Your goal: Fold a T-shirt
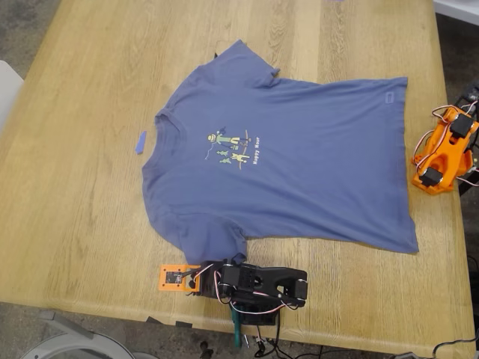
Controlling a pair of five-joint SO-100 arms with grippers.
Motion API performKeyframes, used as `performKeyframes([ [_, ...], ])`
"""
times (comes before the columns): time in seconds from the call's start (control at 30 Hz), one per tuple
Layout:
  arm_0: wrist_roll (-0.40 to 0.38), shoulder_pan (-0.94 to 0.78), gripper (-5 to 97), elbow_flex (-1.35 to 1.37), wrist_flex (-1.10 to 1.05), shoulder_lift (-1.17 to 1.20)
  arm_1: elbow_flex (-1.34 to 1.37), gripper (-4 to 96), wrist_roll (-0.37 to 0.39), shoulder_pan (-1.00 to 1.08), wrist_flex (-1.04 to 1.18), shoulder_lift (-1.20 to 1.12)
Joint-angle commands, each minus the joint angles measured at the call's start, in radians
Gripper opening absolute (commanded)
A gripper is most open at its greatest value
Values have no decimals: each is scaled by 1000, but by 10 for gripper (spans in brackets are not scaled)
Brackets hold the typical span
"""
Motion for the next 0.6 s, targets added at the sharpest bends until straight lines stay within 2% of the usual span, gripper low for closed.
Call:
performKeyframes([
  [0.0,29,-20,98,-21,-67,117,66,99,-3,67,-94,9],
  [0.17,28,-20,164,-21,-103,117,66,96,40,48,-190,9],
  [0.33,28,-18,223,-32,-117,117,52,152,78,-43,-279,9],
  [0.57,35,-14,431,-43,-155,117,20,264,89,-189,-365,9],
])
